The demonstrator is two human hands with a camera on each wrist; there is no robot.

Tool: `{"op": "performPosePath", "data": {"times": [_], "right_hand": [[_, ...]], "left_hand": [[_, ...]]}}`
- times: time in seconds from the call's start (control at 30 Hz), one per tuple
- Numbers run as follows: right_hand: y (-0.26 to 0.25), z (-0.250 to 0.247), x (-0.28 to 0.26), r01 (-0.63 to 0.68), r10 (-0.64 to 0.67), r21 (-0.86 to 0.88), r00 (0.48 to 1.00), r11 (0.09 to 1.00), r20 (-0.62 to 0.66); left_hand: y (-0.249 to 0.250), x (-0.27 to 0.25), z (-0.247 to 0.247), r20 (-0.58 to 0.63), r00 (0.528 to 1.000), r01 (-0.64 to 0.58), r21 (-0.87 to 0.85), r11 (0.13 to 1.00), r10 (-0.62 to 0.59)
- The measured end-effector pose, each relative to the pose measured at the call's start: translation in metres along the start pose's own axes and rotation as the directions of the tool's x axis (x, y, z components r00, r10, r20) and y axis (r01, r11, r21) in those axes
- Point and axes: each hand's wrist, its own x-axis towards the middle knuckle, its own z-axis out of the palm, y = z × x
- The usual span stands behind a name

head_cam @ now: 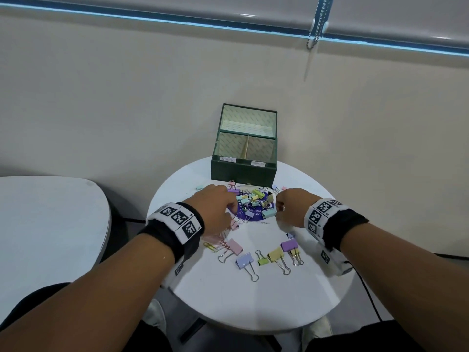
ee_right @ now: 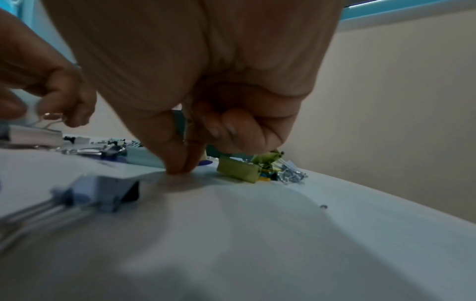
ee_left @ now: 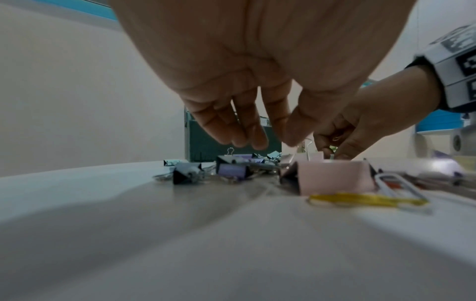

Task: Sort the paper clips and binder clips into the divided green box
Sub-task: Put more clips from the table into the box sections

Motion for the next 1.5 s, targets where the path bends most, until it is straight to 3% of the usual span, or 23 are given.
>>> {"op": "performPosePath", "data": {"times": [0.07, 0.17, 0.27, 0.4, 0.5, 0.77, 0.87, 0.9, 0.93, 0.97, 1.0, 1.03, 1.07, 1.13, 1.23, 1.3, 1.33, 1.37, 1.4, 1.43, 1.47, 1.5], "right_hand": [[-0.002, -0.001, 0.0, -0.031, 0.031, -0.001, 0.999, 1.0, -0.021], [-0.005, -0.004, 0.001, -0.064, 0.065, 0.039, 0.998, 0.997, -0.026], [-0.011, -0.007, 0.005, -0.093, 0.091, 0.021, 0.994, 0.995, 0.055], [-0.014, -0.011, 0.008, -0.113, 0.11, 0.021, 0.986, 0.993, 0.127], [-0.013, -0.011, 0.008, -0.111, 0.111, -0.01, 0.976, 0.994, 0.186], [-0.011, -0.011, 0.005, -0.05, 0.057, -0.034, 0.972, 0.998, 0.229], [-0.009, -0.022, 0.004, 0.004, -0.025, 0.14, 0.988, 0.99, 0.152], [-0.008, -0.027, 0.003, 0.006, -0.072, 0.39, 0.986, 0.921, 0.153], [-0.006, -0.029, 0.003, -0.045, -0.098, 0.713, 0.983, 0.7, 0.158], [-0.004, -0.03, 0.002, -0.102, -0.131, 0.949, 0.98, 0.299, 0.147], [-0.002, -0.032, 0.0, -0.15, -0.173, 0.985, 0.976, -0.09, 0.133], [-0.002, -0.033, -0.003, -0.173, -0.22, 0.922, 0.971, -0.346, 0.099], [-0.002, -0.034, -0.005, -0.176, -0.242, 0.844, 0.969, -0.506, 0.057], [-0.004, -0.036, -0.004, -0.171, -0.264, 0.751, 0.964, -0.638, -0.004], [-0.01, -0.039, -0.002, -0.141, -0.222, 0.805, 0.975, -0.576, 0.012], [-0.015, -0.038, 0.004, -0.153, -0.131, 0.9, 0.986, -0.407, 0.108], [-0.018, -0.037, 0.008, -0.16, -0.071, 0.96, 0.987, -0.228, 0.147], [-0.021, -0.036, 0.01, -0.158, -0.014, 0.986, 0.987, 0.052, 0.158], [-0.024, -0.034, 0.012, -0.128, 0.02, 0.91, 0.991, 0.394, 0.131], [-0.026, -0.031, 0.014, -0.057, 0.01, 0.724, 0.998, 0.687, 0.069], [-0.029, -0.028, 0.015, 0.028, -0.035, 0.498, 0.999, 0.867, 0.004], [-0.033, -0.025, 0.015, 0.093, -0.083, 0.329, 0.996, 0.94, -0.046]], "left_hand": [[0.001, 0.006, 0.001, 0.009, 1.0, -0.02, 0.059, 0.998, 0.02], [0.004, 0.014, 0.005, 0.071, 0.996, 0.04, 0.172, 0.984, -0.052], [0.006, 0.019, 0.008, 0.082, 0.995, 0.046, 0.197, 0.979, -0.063], [0.005, 0.022, 0.01, 0.002, 1.0, 0.021, 0.154, 0.988, -0.022], [0.003, 0.025, 0.013, 0.031, 0.999, 0.033, 0.216, 0.976, -0.04], [0.004, 0.025, 0.01, -0.057, 0.997, 0.057, 0.17, 0.984, -0.048], [0.005, 0.027, 0.011, 0.013, 1.0, -0.029, 0.194, 0.981, 0.027], [0.005, 0.028, 0.011, 0.035, 0.998, -0.062, 0.223, 0.973, 0.056], [0.006, 0.027, 0.011, 0.045, 0.996, -0.082, 0.237, 0.968, 0.073], [0.007, 0.027, 0.011, 0.036, 0.997, -0.078, 0.232, 0.97, 0.071], [0.007, 0.027, 0.01, 0.015, 0.998, -0.06, 0.218, 0.974, 0.058], [0.007, 0.026, 0.009, -0.006, 0.999, -0.037, 0.211, 0.977, 0.039], [0.008, 0.026, 0.008, -0.025, 1.0, -0.013, 0.212, 0.977, 0.018], [0.007, 0.027, 0.007, -0.055, 0.998, 0.027, 0.216, 0.976, -0.015], [0.007, 0.03, 0.005, -0.078, 0.996, 0.044, 0.191, 0.981, -0.029], [0.007, 0.031, 0.003, -0.056, 0.998, 0.006, 0.175, 0.985, 0.004], [0.008, 0.031, 0.002, -0.039, 0.999, -0.025, 0.163, 0.986, 0.032], [0.008, 0.032, 0.002, -0.02, 0.997, -0.065, 0.16, 0.985, 0.07], [0.008, 0.034, 0.002, 0.004, 0.994, -0.109, 0.179, 0.978, 0.11], [0.008, 0.036, 0.003, 0.032, 0.989, -0.148, 0.219, 0.964, 0.145], [0.009, 0.039, 0.004, 0.059, 0.984, -0.176, 0.269, 0.947, 0.166], [0.01, 0.041, 0.004, 0.075, 0.981, -0.194, 0.309, 0.931, 0.18]]}}
